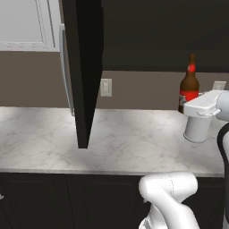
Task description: Get the candle and the beer from the cabinet and move them to the dining counter.
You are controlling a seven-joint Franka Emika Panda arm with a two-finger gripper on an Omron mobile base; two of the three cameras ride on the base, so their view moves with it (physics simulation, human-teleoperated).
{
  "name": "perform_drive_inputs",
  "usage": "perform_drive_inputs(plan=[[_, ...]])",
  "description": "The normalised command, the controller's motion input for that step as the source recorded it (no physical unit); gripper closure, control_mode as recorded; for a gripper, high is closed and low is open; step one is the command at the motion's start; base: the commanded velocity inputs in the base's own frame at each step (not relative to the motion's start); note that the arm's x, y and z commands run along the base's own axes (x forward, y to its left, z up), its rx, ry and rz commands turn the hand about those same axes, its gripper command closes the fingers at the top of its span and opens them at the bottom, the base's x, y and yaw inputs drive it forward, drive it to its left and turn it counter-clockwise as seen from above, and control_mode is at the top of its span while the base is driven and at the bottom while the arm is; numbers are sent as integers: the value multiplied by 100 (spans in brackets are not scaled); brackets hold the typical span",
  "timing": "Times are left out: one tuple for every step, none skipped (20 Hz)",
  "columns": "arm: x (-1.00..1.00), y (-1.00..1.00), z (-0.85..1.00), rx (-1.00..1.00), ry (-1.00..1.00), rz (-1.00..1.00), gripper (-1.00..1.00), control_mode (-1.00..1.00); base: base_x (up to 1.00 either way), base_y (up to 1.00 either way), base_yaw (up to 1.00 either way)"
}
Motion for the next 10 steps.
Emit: perform_drive_inputs(plan=[[0, 0, 0, 0, 0, 0, 100, -100, 0, 0, 0], [0, 0, 0, 0, 0, 0, 100, -100, 0, 0, 0], [0, 0, 0, 0, 0, 0, 100, -100, 0, 0, 0], [0, 0, 0, 0, 0, 0, 100, -100, 0, 0, 0], [0, 0, 0, 0, 0, 0, 100, -100, 0, 0, 0], [0, 0, 0, 0, 0, 0, 100, -100, 0, 0, 0], [0, 0, 0, 0, 0, 0, 100, -100, 0, 0, 0], [0, 0, 0, 0, 0, 0, 100, 100, 0, 0, 0], [0, 0, 0, 0, 0, 0, 100, 100, 0, 0, 0], [0, 0, 0, 0, 0, 0, 100, 100, -12, 3, 0]])
